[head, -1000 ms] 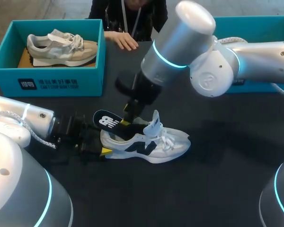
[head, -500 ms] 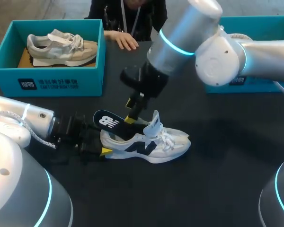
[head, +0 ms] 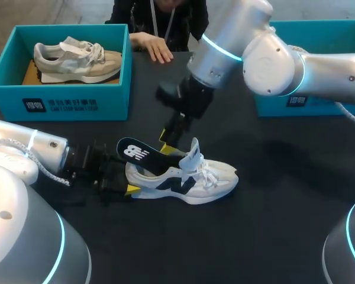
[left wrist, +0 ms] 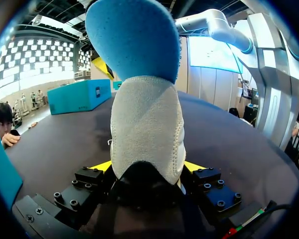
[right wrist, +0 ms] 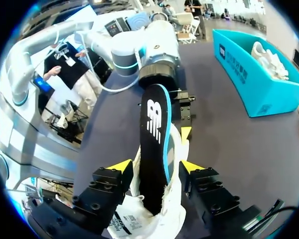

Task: Take the shoe out of the shoebox, open the shoe tongue, remove and reinsert the insole, then place the shoe into the shoebox

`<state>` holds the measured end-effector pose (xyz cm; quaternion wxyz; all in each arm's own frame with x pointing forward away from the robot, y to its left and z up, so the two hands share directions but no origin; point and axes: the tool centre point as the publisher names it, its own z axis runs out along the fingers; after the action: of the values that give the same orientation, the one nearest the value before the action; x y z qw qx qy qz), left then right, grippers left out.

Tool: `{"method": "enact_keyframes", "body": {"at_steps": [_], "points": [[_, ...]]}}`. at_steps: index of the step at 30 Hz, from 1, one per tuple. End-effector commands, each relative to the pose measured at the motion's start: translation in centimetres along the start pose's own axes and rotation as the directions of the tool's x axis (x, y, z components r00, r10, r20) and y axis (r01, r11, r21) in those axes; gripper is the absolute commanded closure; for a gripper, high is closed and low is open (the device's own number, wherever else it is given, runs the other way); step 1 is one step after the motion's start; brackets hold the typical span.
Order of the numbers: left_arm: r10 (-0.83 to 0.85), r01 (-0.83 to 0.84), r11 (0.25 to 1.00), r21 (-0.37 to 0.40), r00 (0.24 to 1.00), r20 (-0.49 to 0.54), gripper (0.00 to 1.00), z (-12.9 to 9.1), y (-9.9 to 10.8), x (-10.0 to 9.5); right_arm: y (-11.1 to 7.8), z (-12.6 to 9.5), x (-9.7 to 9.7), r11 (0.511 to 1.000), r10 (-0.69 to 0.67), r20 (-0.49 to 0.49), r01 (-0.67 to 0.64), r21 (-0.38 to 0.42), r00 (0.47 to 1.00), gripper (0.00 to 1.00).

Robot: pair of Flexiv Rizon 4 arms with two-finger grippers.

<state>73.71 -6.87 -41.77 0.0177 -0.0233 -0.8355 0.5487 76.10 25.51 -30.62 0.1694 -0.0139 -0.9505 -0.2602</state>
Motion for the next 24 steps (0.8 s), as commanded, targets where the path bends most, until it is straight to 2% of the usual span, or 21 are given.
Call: {"method": "enact_keyframes", "body": {"at_steps": [1, 5, 24], "points": [[0.001, -0.001, 1.000, -0.001, 1.000, 0.003, 1.00, 0.2, 0.3, 0.1, 0.5, 1.2, -0.9, 1.000, 0.001, -0.033, -0.001, 0.001, 0.999, 0.45], [0.001, -0.001, 1.000, -0.001, 1.000, 0.003, 1.00, 0.2, 0.3, 0.1, 0.6, 1.9, -1.1, 1.000, -0.001, -0.055, 0.001, 0.001, 0.999, 0.51], [0.001, -0.001, 1.000, -0.001, 1.000, 0.003, 1.00, 0.2, 0.3, 0.1, 1.2, 3.9, -0.4, 1.000, -0.015, -0.129, 0.015, 0.000, 0.992, 0.54]]}}
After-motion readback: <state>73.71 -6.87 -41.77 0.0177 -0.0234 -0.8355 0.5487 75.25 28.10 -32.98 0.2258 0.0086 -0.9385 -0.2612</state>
